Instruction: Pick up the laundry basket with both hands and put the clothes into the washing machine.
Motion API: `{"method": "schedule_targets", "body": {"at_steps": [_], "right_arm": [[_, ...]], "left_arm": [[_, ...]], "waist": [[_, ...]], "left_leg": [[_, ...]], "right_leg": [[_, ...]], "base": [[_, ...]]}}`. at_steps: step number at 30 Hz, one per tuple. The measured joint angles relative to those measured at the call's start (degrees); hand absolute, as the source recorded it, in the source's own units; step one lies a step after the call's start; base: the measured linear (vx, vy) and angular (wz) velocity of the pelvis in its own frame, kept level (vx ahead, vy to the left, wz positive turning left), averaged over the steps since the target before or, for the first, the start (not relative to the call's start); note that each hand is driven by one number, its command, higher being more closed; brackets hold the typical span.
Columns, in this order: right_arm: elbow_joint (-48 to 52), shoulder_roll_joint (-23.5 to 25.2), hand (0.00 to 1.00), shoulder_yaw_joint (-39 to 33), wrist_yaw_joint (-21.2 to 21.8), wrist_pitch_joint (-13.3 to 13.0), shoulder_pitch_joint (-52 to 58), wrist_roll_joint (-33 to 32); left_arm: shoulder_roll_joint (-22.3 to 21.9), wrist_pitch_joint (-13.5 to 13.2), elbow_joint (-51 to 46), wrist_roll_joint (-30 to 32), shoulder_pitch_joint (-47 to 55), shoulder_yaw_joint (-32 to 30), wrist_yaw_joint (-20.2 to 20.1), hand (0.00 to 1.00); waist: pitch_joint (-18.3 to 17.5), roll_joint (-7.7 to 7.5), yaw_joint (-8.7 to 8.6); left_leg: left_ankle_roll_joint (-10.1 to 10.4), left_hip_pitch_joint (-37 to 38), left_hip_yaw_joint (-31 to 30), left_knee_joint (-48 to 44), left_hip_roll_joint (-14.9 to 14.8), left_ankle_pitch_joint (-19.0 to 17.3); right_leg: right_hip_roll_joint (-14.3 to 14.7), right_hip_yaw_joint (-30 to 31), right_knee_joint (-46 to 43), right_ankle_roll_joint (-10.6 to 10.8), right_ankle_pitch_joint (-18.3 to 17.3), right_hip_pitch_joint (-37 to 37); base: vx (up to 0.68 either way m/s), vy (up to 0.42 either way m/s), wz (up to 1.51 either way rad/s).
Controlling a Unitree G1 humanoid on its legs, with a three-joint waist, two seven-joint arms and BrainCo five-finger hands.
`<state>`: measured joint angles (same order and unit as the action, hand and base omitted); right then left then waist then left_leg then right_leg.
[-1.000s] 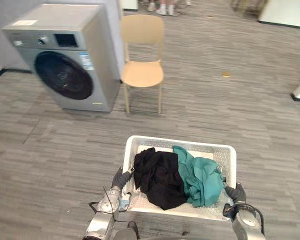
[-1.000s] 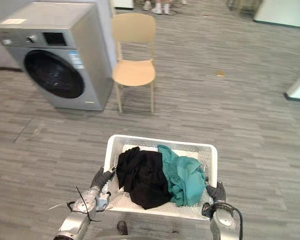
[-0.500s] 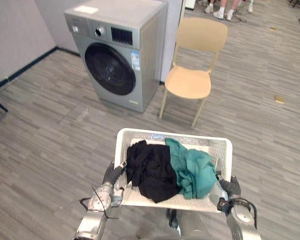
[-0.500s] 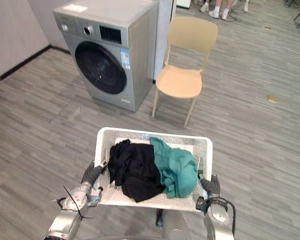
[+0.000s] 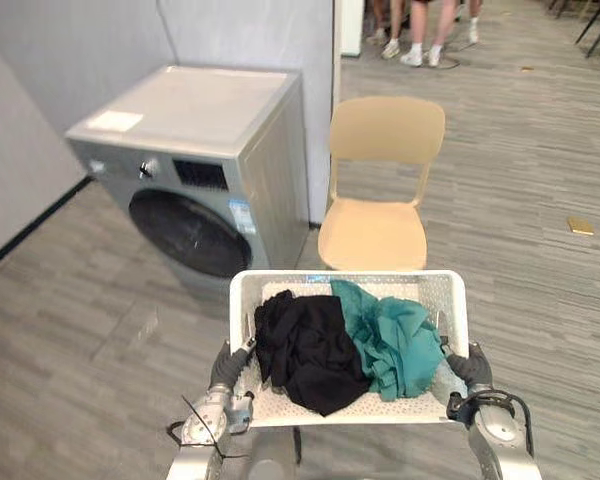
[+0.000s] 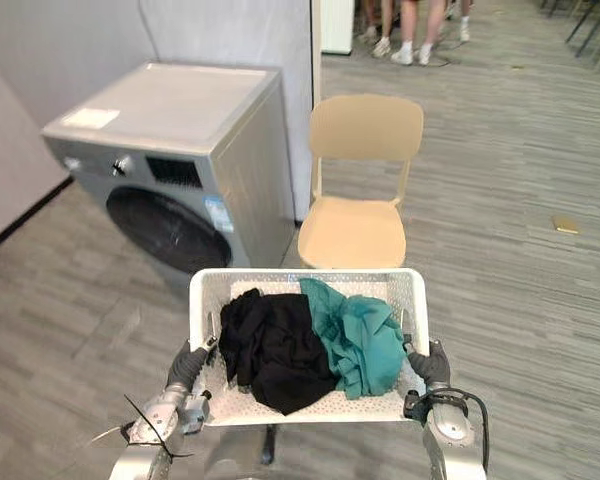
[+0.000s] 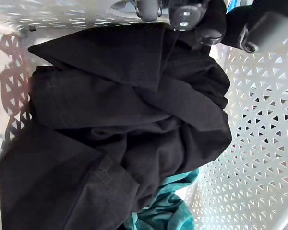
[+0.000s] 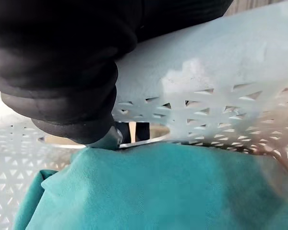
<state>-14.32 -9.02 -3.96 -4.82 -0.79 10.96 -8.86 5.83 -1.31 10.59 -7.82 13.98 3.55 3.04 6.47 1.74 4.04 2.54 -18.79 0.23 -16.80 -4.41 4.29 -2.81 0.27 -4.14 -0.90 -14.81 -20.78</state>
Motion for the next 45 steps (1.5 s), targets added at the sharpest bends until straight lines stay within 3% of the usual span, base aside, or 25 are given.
{"method": "schedule_targets", "body": {"at_steps": [1, 2, 4, 5, 6, 9, 11, 14, 16, 17, 18, 19, 20, 21, 24, 26, 28, 29, 31, 32, 34, 36, 38, 40, 45], "right_arm": [[-0.2, 0.1, 1.00, 0.4, 0.0, 0.1, 0.5, -0.1], [-0.3, 0.2, 1.00, 0.3, 0.0, 0.1, 0.6, -0.1], [-1.9, 0.2, 1.00, 0.2, 0.0, 0.1, -0.1, -0.1], [-3.1, 0.6, 1.00, 0.2, 0.1, 0.1, -0.5, 0.0], [-3.2, 1.1, 1.00, 0.0, 0.2, 0.1, -0.4, 0.0], [-3.4, 1.7, 1.00, -0.2, 0.3, -0.1, 0.0, 0.0], [-3.4, 2.1, 1.00, -0.7, 0.3, -0.2, -0.1, 0.0], [-3.2, 3.1, 1.00, -2.1, 0.3, -0.2, 1.1, 0.1], [-1.7, 3.2, 1.00, -2.8, 0.3, -0.1, 3.0, 0.1], [-1.4, 3.4, 1.00, -2.8, 0.4, 0.0, 3.4, 0.1], [-0.3, 3.5, 1.00, -2.9, 0.4, 0.1, 4.1, 0.3], [0.2, 3.3, 1.00, -3.0, 0.4, 0.2, 4.4, 0.4], [1.1, 2.0, 1.00, -3.4, 0.4, 0.1, 5.0, 0.4], [2.0, 1.3, 1.00, -3.8, 0.4, 0.1, 5.0, 0.4], [2.8, 0.0, 1.00, -3.9, 0.9, 0.1, 4.7, 0.4], [4.6, -0.9, 1.00, -3.7, 1.2, 0.1, 4.9, 0.4], [4.7, -1.3, 1.00, -3.5, 1.2, 0.1, 4.7, 0.4], [4.7, -1.3, 1.00, -3.4, 1.2, 0.1, 4.5, 0.4], [4.2, -1.5, 1.00, -3.5, 1.2, 0.1, 4.2, 0.2], [3.7, -1.7, 1.00, -3.5, 1.2, 0.1, 4.0, 0.0], [-0.6, -2.9, 1.00, -3.5, 1.3, 0.1, 2.2, -0.1], [-6.8, -3.0, 1.00, -2.8, 1.4, 0.3, -0.6, -0.1], [-11.4, -2.0, 1.00, -2.2, 1.4, 1.3, -2.6, -0.2], [-14.5, -1.6, 1.00, -1.5, 1.4, 1.4, -4.8, -1.0], [-21.5, -3.3, 1.00, -0.6, 0.8, 1.7, -16.1, -4.5]], "left_arm": [[1.3, 0.4, 0.2, -0.1, -0.2, 0.3, 0.2, 1.00], [1.8, 0.4, 0.2, -0.4, -0.2, 0.8, 0.2, 1.00], [2.0, 0.5, 0.5, -0.5, -0.1, 1.1, 0.4, 1.00], [2.4, 0.8, 0.5, -0.5, 0.0, 1.3, 0.5, 1.00], [2.5, 0.9, 0.6, -0.5, -0.1, 1.3, 0.8, 1.00], [3.2, 0.9, 0.6, -0.5, -0.3, 1.4, 0.8, 1.00], [3.9, 0.9, 0.6, -0.5, -1.1, 1.4, 0.7, 1.00], [4.2, 0.9, 1.3, -0.5, -1.8, 2.7, 0.6, 1.00], [4.2, 1.0, 1.4, -0.5, -1.6, 3.8, 0.5, 1.00], [4.2, 1.0, 1.4, -0.5, -1.5, 3.7, 0.3, 1.00], [4.0, 1.1, 1.4, -0.5, -1.5, 3.4, 0.0, 1.00], [3.6, 1.2, 1.4, -0.4, -1.5, 3.5, -0.1, 1.00], [1.8, 1.2, 1.4, 0.1, -1.5, 3.8, -0.7, 1.00], [0.6, 1.2, 1.4, 0.2, -1.8, 3.7, -0.7, 1.00], [-0.8, 1.1, 1.3, 0.2, -1.8, 3.3, -0.6, 1.00], [-1.5, 0.9, 1.0, 0.1, -1.5, 2.9, -0.6, 1.00], [-1.7, 0.8, 0.7, 0.0, -1.3, 2.8, -0.6, 1.00], [-1.5, 0.7, 0.7, 0.0, -1.3, 2.7, -0.6, 1.00], [-1.5, 0.4, 0.8, 0.0, -1.4, 3.2, -0.5, 1.00], [-1.4, 0.4, 0.8, 0.0, -1.4, 3.3, -0.5, 1.00], [-1.2, 0.1, 3.6, -0.1, -1.9, 4.8, -0.1, 1.00], [-0.3, 0.1, 8.7, -0.1, -3.9, 5.2, -0.1, 1.00], [2.3, 0.4, 11.9, -0.4, -5.8, 6.0, -0.4, 1.00], [3.5, 0.4, 13.4, -0.5, -6.9, 6.1, -0.4, 1.00], [4.7, 0.4, 19.7, -0.7, -19.2, 6.0, 0.9, 1.00]], "waist": [[-0.6, -1.82, -0.15], [-0.7, -2.42, -0.04], [-0.7, -4.00, 0.03], [-0.3, -4.28, -0.21], [0.2, -3.98, -0.50], [0.9, -2.73, -2.08], [1.0, -2.48, -2.69], [1.0, -2.65, -3.31], [0.7, -3.28, -2.97], [0.5, -3.59, -2.96], [-0.2, -4.51, -2.82], [-0.5, -3.45, -2.82], [-2.1, 0.21, -3.45], [-2.7, 1.33, -3.51], [-2.6, 1.48, -3.50], [-0.9, 0.80, -2.76], [-0.6, 0.93, -1.48], [-0.6, 0.75, -1.39], [-0.7, 0.56, -1.32], [-0.7, 0.59, -1.51], [-0.8, 1.14, -1.56], [-1.1, 1.06, -1.62], [-1.3, -1.55, -1.41], [-1.3, -2.52, -1.41], [5.1, -0.27, -1.37]], "left_leg": [[-1.3, 0.1, 1.8, -2.2, 1.4, -2.7], [-1.7, 0.7, 2.6, -2.4, 1.8, -3.9], [-3.1, 4.7, 5.1, -0.9, 3.4, -6.1], [-4.1, 9.4, 6.3, 0.7, 3.9, -8.0], [-4.4, 12.3, 6.5, 1.0, 4.0, -9.1], [-4.3, 20.8, 6.5, 5.3, 3.7, -10.8], [-3.7, 23.3, 6.2, 7.4, 3.2, -11.4], [-1.4, 25.2, 4.5, 7.5, 1.7, -13.3], [0.9, 25.1, 3.8, 5.7, -0.1, -16.8], [1.7, 25.4, 3.5, 4.9, -0.6, -18.1], [3.6, 26.2, 2.7, 3.4, -1.8, -20.3], [4.5, 26.5, 2.5, 3.2, -3.4, -21.0], [6.3, 26.8, 1.1, 4.0, -7.5, -20.6], [7.1, 27.1, 1.0, 3.9, -9.1, -18.9], [7.1, 23.5, -3.4, -5.8, -11.7, -13.9], [3.6, 15.1, -7.0, -24.1, -12.3, -7.7], [4.0, 9.0, -6.5, -34.9, -12.5, -8.0], [3.7, 7.0, -3.8, -34.6, -12.9, -8.2], [2.2, 7.6, 4.3, -17.0, -13.2, -9.0], [2.1, 8.2, 4.8, -11.6, -12.6, -8.8], [5.7, 11.1, 1.3, 1.8, -10.0, -6.0], [5.0, 14.1, 2.2, 7.0, -8.4, -3.3], [4.1, 15.2, 4.7, 11.4, -6.5, -1.8], [3.0, 15.1, 7.2, 14.1, -5.0, -0.7], [1.0, 9.8, 10.7, 14.9, -2.6, 1.0]], "right_leg": [[-2.1, 0.8, -4.8, 0.1, 0.1, 1.8], [-3.0, 1.3, -8.4, 0.1, 0.1, 3.2], [-5.3, 2.7, -24.0, 4.1, 3.3, 10.0], [-6.6, 3.0, -38.7, 9.5, 12.0, 16.0], [-7.3, 2.5, -47.1, 9.9, 12.4, 19.2], [-10.2, -6.0, -55.7, 4.7, 6.8, 26.9], [-11.2, -10.3, -48.8, 4.9, 4.2, 31.5], [-10.6, -10.4, -24.6, 5.6, 5.5, 32.9], [-10.7, -7.9, -11.5, 5.3, 10.4, 32.7], [-11.1, -8.2, -11.5, 4.7, 11.2, 32.5], [-11.2, -8.7, -12.1, 6.5, 14.8, 31.8], [-10.6, -10.1, -13.0, 6.6, 16.5, 31.6], [-7.4, -14.0, -14.5, 5.4, 13.5, 31.0], [-6.2, -15.2, -15.4, 4.4, 12.6, 30.7], [-4.0, -19.9, -14.6, 2.1, 9.9, 25.6], [-2.2, -22.6, -10.8, 0.8, 8.9, 19.1], [-1.6, -23.5, -8.4, 0.1, 8.4, 15.7], [-1.5, -24.1, -7.0, 0.1, 8.4, 14.5], [-2.3, -25.2, -4.6, 0.6, 8.6, 13.5], [-2.3, -25.3, -4.2, 0.9, 8.7, 13.5], [-2.1, -24.3, -3.8, 2.3, 9.1, 14.1], [-1.9, -22.3, -3.7, 3.8, 9.3, 14.2], [-3.8, -19.5, -3.1, 5.1, 9.9, 16.4], [-5.6, -17.4, -2.2, 6.6, 10.9, 18.6], [-8.1, -13.9, -1.7, 7.9, 14.5, 26.1]], "base": [[0.51, 0.276, -0.37], [0.61, 0.320, -0.38], [0.54, 0.311, -0.43], [0.42, 0.253, -0.35], [0.40, 0.231, -0.26], [0.32, 0.154, -0.03], [0.30, 0.033, 0.08], [0.28, -0.151, 0.32], [0.28, -0.251, 0.28], [0.35, -0.367, 0.19], [0.33, -0.362, 0.14], [0.52, -0.533, 0.37], [0.45, -0.411, 0.45], [0.46, -0.377, 0.46], [0.42, -0.396, 0.56], [0.29, -0.345, 0.52], [0.18, -0.217, 0.21], [0.15, -0.139, 0.18], [0.16, -0.071, 0.25], [0.15, 0.037, 0.12], [0.18, 0.118, -0.15], [0.20, 0.200, -0.27], [0.12, 0.182, -0.40], [0.07, 0.154, -0.46], [-0.07, 0.144, -0.26]]}}
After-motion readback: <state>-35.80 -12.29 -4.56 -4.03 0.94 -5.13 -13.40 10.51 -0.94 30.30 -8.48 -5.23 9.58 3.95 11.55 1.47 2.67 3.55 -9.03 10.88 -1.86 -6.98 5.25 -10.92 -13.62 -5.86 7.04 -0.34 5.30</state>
